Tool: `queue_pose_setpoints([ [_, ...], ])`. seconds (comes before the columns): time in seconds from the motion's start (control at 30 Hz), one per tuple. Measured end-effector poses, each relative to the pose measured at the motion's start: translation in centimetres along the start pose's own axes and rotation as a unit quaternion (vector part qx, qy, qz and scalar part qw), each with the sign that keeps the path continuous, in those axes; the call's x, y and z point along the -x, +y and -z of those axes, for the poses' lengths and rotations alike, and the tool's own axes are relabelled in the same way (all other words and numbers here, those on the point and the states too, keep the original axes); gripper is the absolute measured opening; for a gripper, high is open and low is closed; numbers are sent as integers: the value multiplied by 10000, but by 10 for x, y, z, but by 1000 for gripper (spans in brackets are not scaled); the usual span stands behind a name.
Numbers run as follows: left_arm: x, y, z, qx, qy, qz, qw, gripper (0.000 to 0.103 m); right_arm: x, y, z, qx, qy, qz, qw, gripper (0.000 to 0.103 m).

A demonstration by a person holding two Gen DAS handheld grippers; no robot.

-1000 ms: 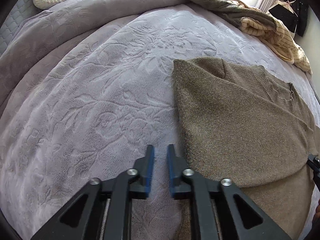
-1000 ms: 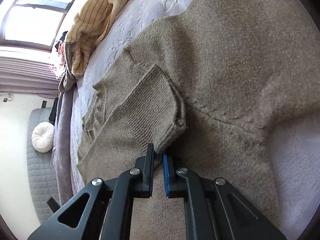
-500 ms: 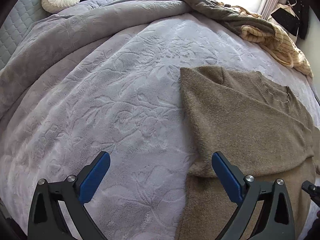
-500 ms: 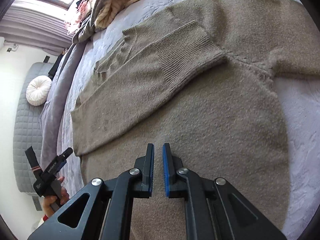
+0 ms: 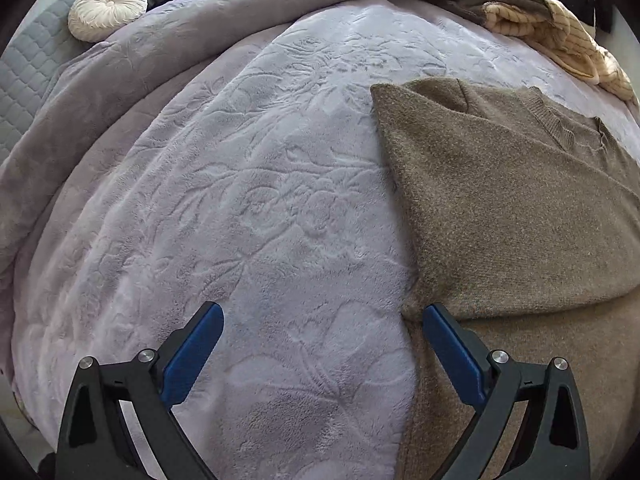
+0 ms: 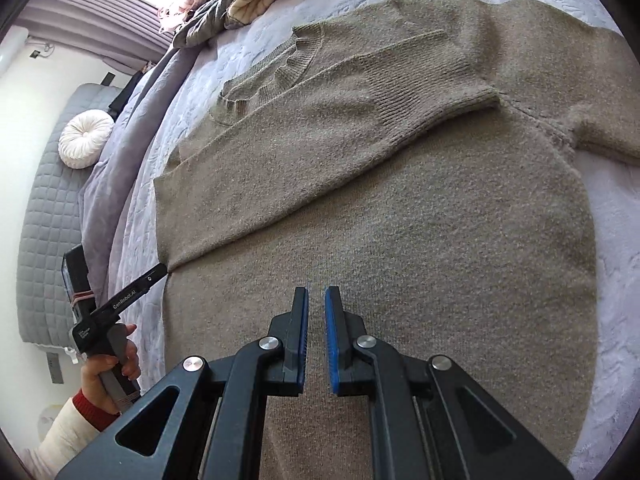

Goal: Fold small clothes

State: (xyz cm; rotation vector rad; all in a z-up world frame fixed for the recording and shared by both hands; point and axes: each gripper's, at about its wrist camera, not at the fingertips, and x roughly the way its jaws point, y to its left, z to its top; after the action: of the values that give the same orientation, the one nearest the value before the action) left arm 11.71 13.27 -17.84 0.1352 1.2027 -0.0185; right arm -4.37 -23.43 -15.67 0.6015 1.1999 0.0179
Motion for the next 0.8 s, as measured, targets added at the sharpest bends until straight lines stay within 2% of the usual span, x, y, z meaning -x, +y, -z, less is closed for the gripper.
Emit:
queue_pose_setpoints([
  [0.17,13,7,10,183,163,57,9997,101,6,0,5,-34,14,-18,10000,10],
  [0.33,36,-12,19,93,177,230,9995,101,15,-4,10,-114,-14,21,9999,11],
  [0.37,39,-18,21,56,185,251,9995,101,18,-6,11,-150,-31,37,9999,14],
  [0.4,43,-26,24,-6,200,274,9994,101,21,-8,12,-179,-43,42,9998,25],
  [0.43,44,-34,22,-83,215,277,9993,101,24,-10,13,-221,-65,47,9997,41],
  [0.5,47,-50,21,-262,247,263,9990,101,30,-14,14,-283,-125,28,9995,55],
  [0.67,51,-87,25,-504,471,586,9959,101,43,-30,20,-451,-207,58,9988,58],
  [0.8,51,-113,29,-789,565,658,9931,101,51,-48,25,-640,-257,84,9976,60],
])
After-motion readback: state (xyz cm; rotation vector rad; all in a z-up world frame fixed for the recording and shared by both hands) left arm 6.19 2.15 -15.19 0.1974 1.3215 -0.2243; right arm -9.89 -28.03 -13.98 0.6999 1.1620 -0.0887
